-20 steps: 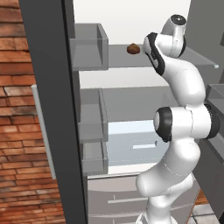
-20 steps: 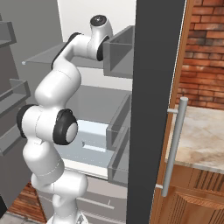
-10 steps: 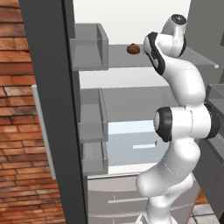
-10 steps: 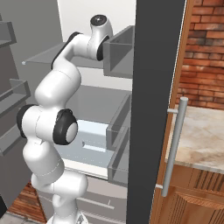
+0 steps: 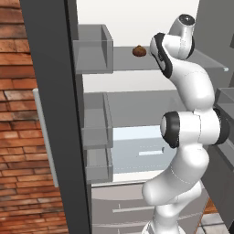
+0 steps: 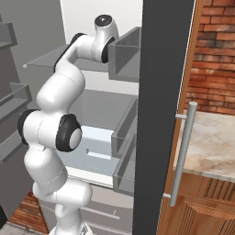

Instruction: Pick the egg and butter from the fridge and place them by the bowl for mixing.

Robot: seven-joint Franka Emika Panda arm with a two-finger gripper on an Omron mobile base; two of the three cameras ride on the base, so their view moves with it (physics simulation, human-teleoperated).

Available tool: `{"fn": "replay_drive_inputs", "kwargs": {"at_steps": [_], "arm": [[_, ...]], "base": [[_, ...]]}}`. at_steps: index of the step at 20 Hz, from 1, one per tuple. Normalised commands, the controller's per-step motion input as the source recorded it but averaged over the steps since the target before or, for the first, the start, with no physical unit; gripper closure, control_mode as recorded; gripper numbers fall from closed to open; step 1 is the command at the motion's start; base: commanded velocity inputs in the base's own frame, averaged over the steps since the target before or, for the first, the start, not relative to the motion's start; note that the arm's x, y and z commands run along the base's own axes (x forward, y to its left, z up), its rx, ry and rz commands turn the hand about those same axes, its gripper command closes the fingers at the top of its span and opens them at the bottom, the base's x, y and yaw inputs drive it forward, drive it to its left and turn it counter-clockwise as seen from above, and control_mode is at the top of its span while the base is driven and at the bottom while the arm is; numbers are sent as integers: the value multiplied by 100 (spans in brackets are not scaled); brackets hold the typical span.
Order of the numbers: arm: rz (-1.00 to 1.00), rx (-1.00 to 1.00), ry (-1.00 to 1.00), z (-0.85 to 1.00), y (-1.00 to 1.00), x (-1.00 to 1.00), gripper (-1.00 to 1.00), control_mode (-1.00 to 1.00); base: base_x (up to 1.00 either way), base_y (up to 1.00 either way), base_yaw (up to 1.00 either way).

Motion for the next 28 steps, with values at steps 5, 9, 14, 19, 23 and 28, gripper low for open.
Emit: {"fn": "replay_drive_inputs", "kwargs": {"at_steps": [5, 9, 14, 19, 23, 28], "arm": [[0, -8, -26, 0, 0, -1, 100, -100], [0, -1, -9, 0, 0, -2, 100, -100], [0, 0, 0, 0, 0, -3, 100, -100], [0, -1, -15, 14, 12, -62, 100, -100], [0, -5, -21, 14, 28, -89, 100, -100], [0, -5, -19, 5, 42, -100, 100, -100]], "base": [[0, 0, 0], [0, 0, 0], [0, 0, 0], [0, 0, 0], [0, 0, 0], [0, 0, 0]]}}
